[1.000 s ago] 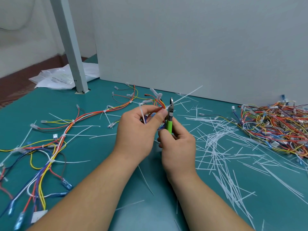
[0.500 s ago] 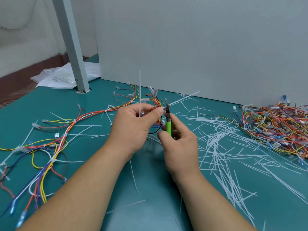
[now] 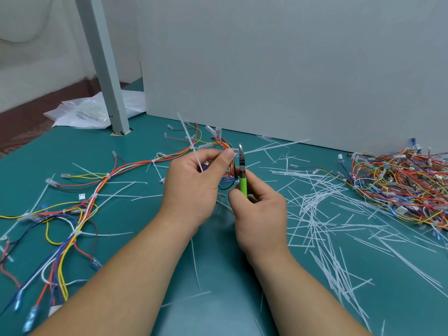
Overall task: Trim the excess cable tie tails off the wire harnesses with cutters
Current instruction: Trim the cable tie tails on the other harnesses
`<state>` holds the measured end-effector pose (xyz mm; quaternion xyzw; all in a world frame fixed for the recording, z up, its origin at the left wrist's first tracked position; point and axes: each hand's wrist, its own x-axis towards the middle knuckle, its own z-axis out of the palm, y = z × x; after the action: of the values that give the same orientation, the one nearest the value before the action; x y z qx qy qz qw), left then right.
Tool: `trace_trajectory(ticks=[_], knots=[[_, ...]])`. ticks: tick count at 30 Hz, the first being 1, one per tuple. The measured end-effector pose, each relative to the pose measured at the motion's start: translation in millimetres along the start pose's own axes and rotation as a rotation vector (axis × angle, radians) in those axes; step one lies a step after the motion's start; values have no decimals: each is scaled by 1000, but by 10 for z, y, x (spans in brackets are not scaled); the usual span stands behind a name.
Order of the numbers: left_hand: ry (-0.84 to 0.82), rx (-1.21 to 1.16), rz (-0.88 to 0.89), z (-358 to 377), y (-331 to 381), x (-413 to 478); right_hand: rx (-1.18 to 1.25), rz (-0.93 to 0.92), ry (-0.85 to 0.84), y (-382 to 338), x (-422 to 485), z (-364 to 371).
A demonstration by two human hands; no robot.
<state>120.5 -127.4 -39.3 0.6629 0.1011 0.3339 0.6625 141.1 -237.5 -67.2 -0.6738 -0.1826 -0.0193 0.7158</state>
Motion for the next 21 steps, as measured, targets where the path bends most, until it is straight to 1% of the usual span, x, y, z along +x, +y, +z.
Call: trace_trajectory(ticks=[8, 16, 21], knots=[[-17, -17, 6, 33, 16, -15, -19, -12, -39, 7, 5, 16], [-11, -54, -58, -32, 14, 30, -2, -7, -81, -10, 2, -3], [-47, -30, -27, -22, 14, 11, 31, -5, -76, -16, 0, -6]])
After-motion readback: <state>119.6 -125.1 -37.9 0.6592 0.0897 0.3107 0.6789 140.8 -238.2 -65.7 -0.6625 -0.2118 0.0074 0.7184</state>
